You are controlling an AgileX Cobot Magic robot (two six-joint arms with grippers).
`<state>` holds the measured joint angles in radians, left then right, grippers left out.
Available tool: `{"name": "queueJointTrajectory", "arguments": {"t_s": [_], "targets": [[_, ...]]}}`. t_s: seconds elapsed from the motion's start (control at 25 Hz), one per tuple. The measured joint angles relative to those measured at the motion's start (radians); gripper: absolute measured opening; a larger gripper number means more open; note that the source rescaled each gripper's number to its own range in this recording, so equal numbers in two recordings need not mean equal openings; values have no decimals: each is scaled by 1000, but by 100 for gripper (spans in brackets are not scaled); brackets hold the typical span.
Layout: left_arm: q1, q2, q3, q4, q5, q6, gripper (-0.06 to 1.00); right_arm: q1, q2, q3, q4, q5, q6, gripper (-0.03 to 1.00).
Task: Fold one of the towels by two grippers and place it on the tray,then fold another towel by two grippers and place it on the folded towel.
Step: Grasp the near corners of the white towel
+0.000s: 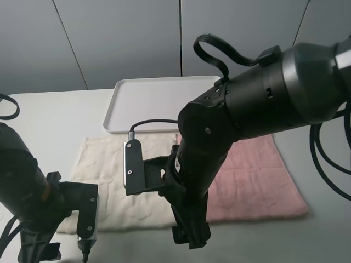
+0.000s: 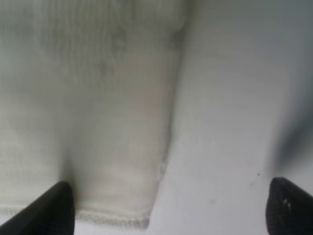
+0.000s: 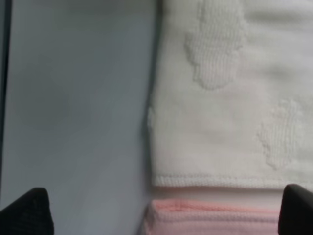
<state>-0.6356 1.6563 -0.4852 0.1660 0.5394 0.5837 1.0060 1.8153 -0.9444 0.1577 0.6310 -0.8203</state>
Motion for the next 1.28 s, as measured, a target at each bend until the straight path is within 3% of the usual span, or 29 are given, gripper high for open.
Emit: {"name": "queueJointTrajectory", "arguments": {"t_s": [1.0, 1.28], "targets": [[-2, 78, -8, 13, -8, -8, 100, 0, 17, 0, -12, 8, -1, 100], [-2, 78, -8, 13, -7, -10, 100, 50, 57, -2, -13, 8, -1, 100]]}}
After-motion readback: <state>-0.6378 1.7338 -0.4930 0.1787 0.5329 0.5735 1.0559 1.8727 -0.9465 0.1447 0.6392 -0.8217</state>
